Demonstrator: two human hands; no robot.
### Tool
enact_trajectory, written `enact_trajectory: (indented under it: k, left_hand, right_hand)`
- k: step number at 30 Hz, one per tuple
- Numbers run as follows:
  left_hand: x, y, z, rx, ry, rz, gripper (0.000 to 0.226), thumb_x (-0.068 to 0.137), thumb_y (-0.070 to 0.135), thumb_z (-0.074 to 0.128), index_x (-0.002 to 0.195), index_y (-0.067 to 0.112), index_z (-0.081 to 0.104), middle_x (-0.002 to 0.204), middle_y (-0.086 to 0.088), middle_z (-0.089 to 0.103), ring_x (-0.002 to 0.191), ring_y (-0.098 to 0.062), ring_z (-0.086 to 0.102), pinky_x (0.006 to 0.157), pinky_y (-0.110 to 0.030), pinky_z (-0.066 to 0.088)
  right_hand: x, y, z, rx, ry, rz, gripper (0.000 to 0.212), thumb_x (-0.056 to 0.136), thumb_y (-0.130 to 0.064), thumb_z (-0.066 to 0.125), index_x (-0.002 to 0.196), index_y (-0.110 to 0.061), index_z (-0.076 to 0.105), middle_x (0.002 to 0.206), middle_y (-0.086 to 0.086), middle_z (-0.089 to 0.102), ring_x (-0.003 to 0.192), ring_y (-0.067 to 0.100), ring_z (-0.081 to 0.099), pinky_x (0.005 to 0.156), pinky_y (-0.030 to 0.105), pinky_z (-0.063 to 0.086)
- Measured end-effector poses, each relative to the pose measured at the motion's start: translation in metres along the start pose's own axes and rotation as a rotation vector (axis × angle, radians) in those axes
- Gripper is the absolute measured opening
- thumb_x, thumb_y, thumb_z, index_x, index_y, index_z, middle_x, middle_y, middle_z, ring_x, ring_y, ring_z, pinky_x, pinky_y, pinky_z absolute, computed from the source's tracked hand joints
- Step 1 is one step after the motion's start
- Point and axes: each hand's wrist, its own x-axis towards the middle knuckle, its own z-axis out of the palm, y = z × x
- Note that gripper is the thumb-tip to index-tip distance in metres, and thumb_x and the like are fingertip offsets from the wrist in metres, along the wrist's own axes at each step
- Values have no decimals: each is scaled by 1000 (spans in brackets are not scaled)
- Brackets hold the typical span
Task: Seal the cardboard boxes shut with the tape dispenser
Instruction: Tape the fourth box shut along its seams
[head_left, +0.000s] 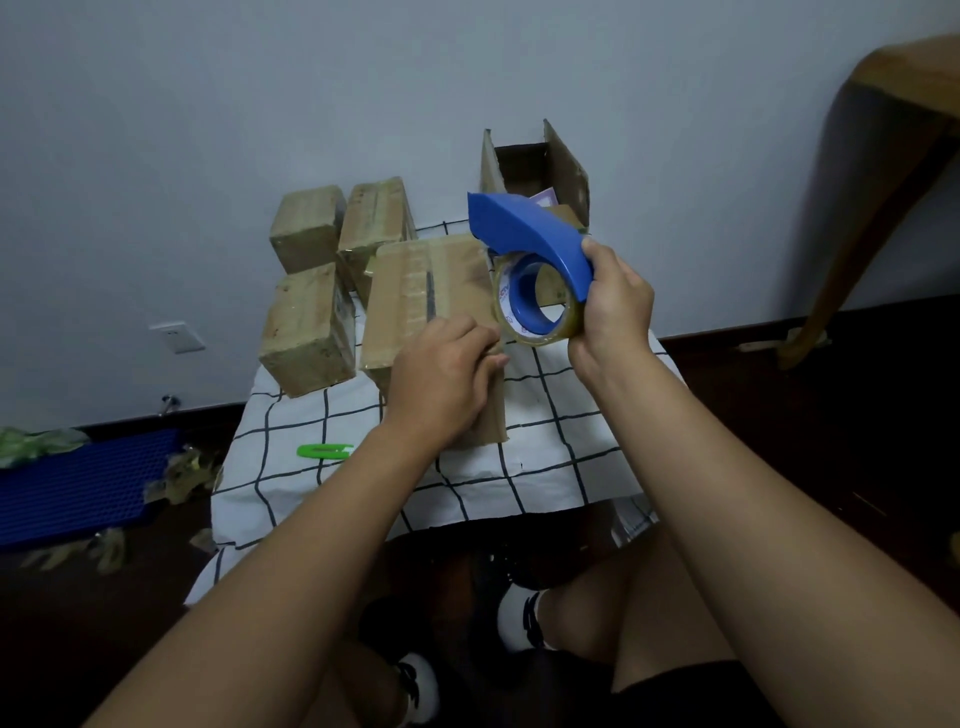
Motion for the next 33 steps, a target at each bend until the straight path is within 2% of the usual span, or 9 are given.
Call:
enact_trajectory:
  k: [5,9,13,15,19,22,26,30,33]
  left_hand:
    - [0,1,-7,96,-30,102,28,91,22,59,117,19,69,86,-8,57,77,-29,52,59,-36,41]
    - [1,8,-12,197,-89,174,41,86,23,35,96,12,73,83,-13,56,73,-30,53,54,-33,31]
    - [1,18,-11,264,-92,155,15,72,2,63,83,10,69,77,-13,56,67,-29,52,54,-31,24]
    - [2,14,-8,233,-75,154,13,79,8,64,89,12,72,80,-11,57,71,-29,54,55,-31,27]
    - [-1,-4,-13,27,-42,73,25,93,30,62,113,19,72,92,-3,65,83,-26,58,59,-30,40]
    - [0,-2,-12,-17,-33,43,19,92,24,65,104,13,75,88,-5,68,80,-30,60,62,-39,48]
    - [2,2,-9,-8,-9,53,19,93,20,64,105,11,75,87,-7,68,78,-31,60,64,-42,50]
    - [-7,-7,-13,-73,-51,70,30,95,23,60,121,11,67,112,-7,69,98,-31,62,79,-40,51]
    - [-16,-15,-15,-9,0,35,40,90,34,66,122,10,65,121,-7,66,108,-28,60,89,-39,46]
  right_hand:
    - [4,-2,2,7,41,-38,14,88,-19,68,75,-18,73,75,2,66,72,16,62,66,29,55]
    - [7,-6,0,19,93,-81,16,89,-18,67,74,-17,71,74,0,63,71,15,60,61,25,52]
    - [9,-13,1,0,127,-126,13,91,-20,66,79,-17,71,78,-1,66,74,13,62,61,20,52]
    - [9,-15,1,-11,108,-143,13,91,-21,66,80,-16,72,81,1,66,75,14,62,61,21,53]
    - [8,-19,3,-12,69,-150,12,91,-22,66,82,-16,71,81,1,65,74,14,62,62,21,52]
    - [5,-18,8,-22,56,-146,11,90,-24,66,83,-16,71,81,1,64,73,14,61,61,21,51]
    - [-3,-17,11,-35,37,-153,11,89,-26,67,85,-18,74,83,0,66,74,13,62,60,20,51]
    - [-6,-20,13,-38,22,-150,13,90,-25,67,92,-16,75,88,3,68,79,15,64,64,23,53]
    - [-10,-21,18,-39,1,-147,11,90,-25,67,91,-17,75,89,4,69,80,16,65,65,23,54]
